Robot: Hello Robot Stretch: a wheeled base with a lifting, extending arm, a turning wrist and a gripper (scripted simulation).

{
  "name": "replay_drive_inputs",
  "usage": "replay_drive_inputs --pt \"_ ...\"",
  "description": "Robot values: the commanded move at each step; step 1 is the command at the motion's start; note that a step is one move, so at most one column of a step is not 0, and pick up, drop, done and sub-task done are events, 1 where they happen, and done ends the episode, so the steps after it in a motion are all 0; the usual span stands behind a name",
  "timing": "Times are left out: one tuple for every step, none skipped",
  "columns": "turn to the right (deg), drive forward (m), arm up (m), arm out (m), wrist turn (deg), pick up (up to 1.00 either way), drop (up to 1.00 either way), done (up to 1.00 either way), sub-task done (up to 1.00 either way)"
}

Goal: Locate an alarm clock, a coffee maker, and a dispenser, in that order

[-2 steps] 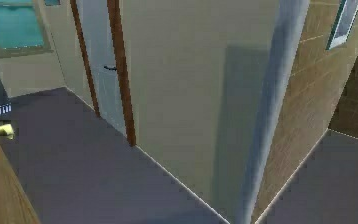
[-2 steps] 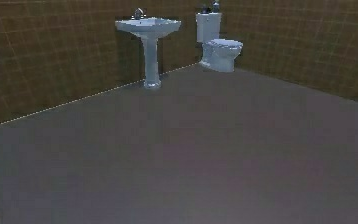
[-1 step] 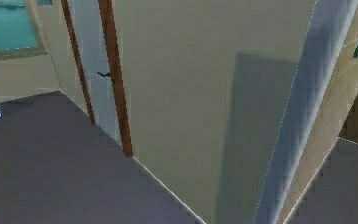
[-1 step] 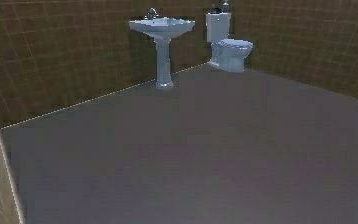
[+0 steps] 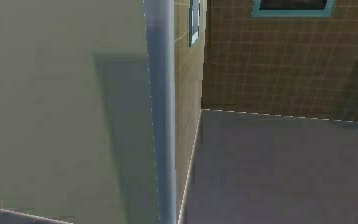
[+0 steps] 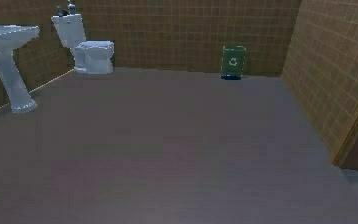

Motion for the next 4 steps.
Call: replay_drive_inputs --pt "0.0 0.1 0.0 0.0 0.0 0.0 0.0 0.0 0.0" --pt "-45.0 0.0 0.0 0.0 0.0 0.0 0.0 0.0 0.0" --pt "-27.0 0.0 0.0 0.0 0.0 0.0 0.0 0.0 0.0" --pt "0.0 1.0 0.0 0.0 0.0 0.0 0.0 0.0 0.0"
